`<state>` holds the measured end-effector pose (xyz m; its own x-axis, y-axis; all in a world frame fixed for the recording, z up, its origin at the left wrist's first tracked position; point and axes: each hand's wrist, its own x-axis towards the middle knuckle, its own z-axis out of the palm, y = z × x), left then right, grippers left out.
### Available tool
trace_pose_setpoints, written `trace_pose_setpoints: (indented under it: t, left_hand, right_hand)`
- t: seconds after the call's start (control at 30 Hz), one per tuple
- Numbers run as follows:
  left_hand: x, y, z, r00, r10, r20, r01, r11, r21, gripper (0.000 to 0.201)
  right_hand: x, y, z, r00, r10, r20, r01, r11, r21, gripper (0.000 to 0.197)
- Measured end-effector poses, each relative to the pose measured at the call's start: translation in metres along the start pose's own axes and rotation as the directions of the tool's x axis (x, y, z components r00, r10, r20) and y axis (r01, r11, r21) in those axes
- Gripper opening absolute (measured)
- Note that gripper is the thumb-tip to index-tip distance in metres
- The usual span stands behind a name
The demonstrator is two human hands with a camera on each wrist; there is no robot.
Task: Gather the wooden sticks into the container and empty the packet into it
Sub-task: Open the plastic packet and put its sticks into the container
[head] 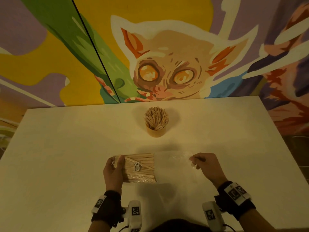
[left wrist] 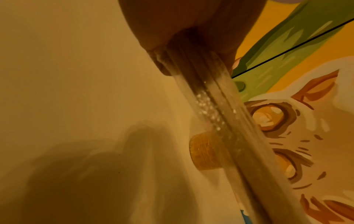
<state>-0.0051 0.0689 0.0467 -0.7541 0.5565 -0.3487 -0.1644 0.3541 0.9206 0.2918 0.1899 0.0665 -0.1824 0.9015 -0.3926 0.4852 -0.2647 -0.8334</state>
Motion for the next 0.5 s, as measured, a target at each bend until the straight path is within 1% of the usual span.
trace_pose_setpoints:
  t: [0.07, 0.17, 0.27, 0.37, 0.5]
  left_hand:
    - [0.0, -0.002, -0.002, 1.0, 0.012, -0.012, -0.012, 1.0, 0.029, 0.006]
    - [-0.003, -0.005, -0.002, 0.999, 0.035, 0.0, -0.034, 0.997, 0.076, 0.006]
    - [-0.007, -0.005, 0.0, 0.996, 0.092, -0.007, -0.091, 0.991, 0.1, 0.01]
    - [-0.009, -0.003, 0.001, 0.987, 0.159, -0.017, -0.155, 0.98, 0.121, 0.012]
    - [-0.01, 0.0, 0.001, 0.982, 0.187, -0.034, -0.18, 0.973, 0.147, 0.01]
  right_hand:
    - [0.0, -0.002, -0.001, 0.999, -0.042, -0.016, 0.042, 0.999, -0.019, 0.022]
    - [-0.001, -0.005, 0.0, 0.99, -0.117, -0.085, 0.11, 0.991, -0.081, 0.02]
    - [-0.002, -0.01, 0.0, 0.974, -0.18, -0.136, 0.168, 0.981, -0.094, 0.023]
    - [0.0, -0.011, -0.001, 0.967, -0.201, -0.157, 0.184, 0.976, -0.119, 0.023]
    - [0.003, -0.011, 0.001, 0.95, -0.269, -0.156, 0.213, 0.928, -0.306, 0.016]
